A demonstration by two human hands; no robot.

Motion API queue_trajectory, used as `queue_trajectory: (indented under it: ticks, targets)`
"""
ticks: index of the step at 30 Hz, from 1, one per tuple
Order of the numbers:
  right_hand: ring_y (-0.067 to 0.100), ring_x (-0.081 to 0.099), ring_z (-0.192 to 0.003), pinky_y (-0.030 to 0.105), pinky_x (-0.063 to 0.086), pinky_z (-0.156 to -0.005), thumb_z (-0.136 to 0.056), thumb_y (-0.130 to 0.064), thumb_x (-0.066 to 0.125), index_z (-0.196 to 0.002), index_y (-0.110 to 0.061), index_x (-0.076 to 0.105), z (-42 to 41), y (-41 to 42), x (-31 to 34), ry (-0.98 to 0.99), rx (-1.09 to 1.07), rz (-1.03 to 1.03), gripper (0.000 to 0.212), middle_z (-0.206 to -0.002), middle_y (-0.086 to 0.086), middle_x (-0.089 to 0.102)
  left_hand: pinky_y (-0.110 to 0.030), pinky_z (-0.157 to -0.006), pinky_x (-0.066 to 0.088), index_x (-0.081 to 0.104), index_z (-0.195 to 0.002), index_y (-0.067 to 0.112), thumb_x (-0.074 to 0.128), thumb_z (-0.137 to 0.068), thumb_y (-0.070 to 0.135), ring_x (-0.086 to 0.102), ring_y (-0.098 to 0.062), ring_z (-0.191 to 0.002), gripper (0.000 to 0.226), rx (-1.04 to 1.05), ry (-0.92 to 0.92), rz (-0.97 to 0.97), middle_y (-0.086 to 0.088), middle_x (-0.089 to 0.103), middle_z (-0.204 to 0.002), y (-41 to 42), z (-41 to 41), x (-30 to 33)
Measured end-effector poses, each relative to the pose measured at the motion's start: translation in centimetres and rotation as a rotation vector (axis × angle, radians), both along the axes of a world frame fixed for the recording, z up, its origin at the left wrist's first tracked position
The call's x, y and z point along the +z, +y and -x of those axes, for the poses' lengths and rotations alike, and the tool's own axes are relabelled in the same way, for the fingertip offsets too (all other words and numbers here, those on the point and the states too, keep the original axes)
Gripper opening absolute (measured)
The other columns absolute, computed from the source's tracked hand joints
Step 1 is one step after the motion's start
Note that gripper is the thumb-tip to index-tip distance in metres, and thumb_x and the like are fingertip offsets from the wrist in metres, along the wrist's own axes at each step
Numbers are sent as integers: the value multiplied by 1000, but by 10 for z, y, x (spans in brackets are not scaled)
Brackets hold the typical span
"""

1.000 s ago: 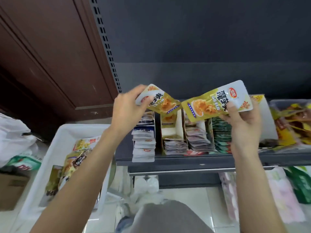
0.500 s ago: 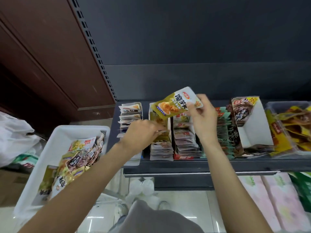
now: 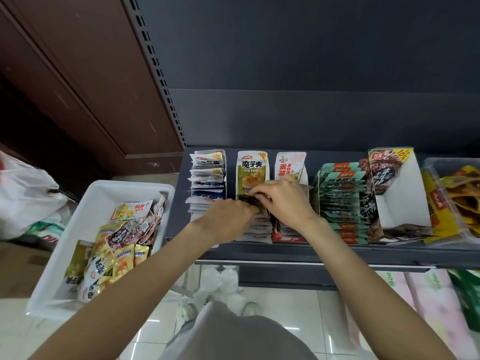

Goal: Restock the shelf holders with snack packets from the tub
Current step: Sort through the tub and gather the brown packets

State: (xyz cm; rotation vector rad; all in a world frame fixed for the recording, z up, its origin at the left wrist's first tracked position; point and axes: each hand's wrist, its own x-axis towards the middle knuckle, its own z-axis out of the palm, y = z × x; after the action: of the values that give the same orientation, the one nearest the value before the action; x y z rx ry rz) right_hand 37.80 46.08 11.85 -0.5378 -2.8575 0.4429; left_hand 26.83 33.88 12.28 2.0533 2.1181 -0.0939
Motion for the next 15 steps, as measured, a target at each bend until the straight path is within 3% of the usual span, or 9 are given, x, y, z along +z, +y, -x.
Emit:
queue_trajectory:
  ticks: [4, 6, 8, 11, 13, 15]
  targets:
    - [16, 64, -99, 31, 37, -101, -93, -20, 58, -111, -22, 69, -5, 5, 2, -134, 127, -52, 22, -109, -4, 71, -38, -85, 49, 52, -130, 21, 38, -100, 30, 61, -21, -103, 34, 56, -113, -44, -1, 61, -123, -13, -2, 4]
    - [17, 65, -97, 33, 48, -88, -92, -20, 57, -113, -20, 68, -6, 4, 6, -210, 187, 0, 23, -109, -3, 71, -34, -86, 48, 54, -130, 24, 40, -99, 30, 60, -19, -105, 34, 86, -159, -93, 1, 61, -124, -23, 0, 6]
    - [16, 64, -99, 35, 50, -86, -95, -25, 56, -115, -20, 67, -7, 1, 11, -254, 214, 75, 24, -113, -3, 68, -33, -81, 50, 57, -127, 25, 44, -98, 30, 62, -18, -100, 32, 132, -202, -188, 2, 65, -117, -35, 3, 9]
    - [11, 60, -108, 31, 46, -95, -98, -26, 51, -119, -21, 65, -8, -4, 22, -154, 176, 180, 26, -121, -6, 64, -33, -67, 55, 69, -110, 21, 57, -93, 25, 66, -7, -78, 22, 258, -314, -451, 5, 72, -95, -59, 11, 12]
    - [8, 60, -106, 24, 43, -92, -98, -25, 50, -118, -23, 65, -4, -15, 33, -20, 141, 250, 25, -119, -8, 64, -22, -61, 53, 71, -104, 19, 58, -92, 25, 59, 6, -67, 19, 368, -355, -602, 8, 72, -88, -80, 22, 11]
    - [4, 60, -103, 21, 44, -89, -98, -25, 50, -117, -24, 66, 5, -34, 43, 87, 131, 289, 25, -115, -10, 66, -7, -62, 47, 70, -99, 17, 54, -93, 26, 58, 7, -70, 20, 507, -410, -720, 10, 70, -86, -104, 34, 10]
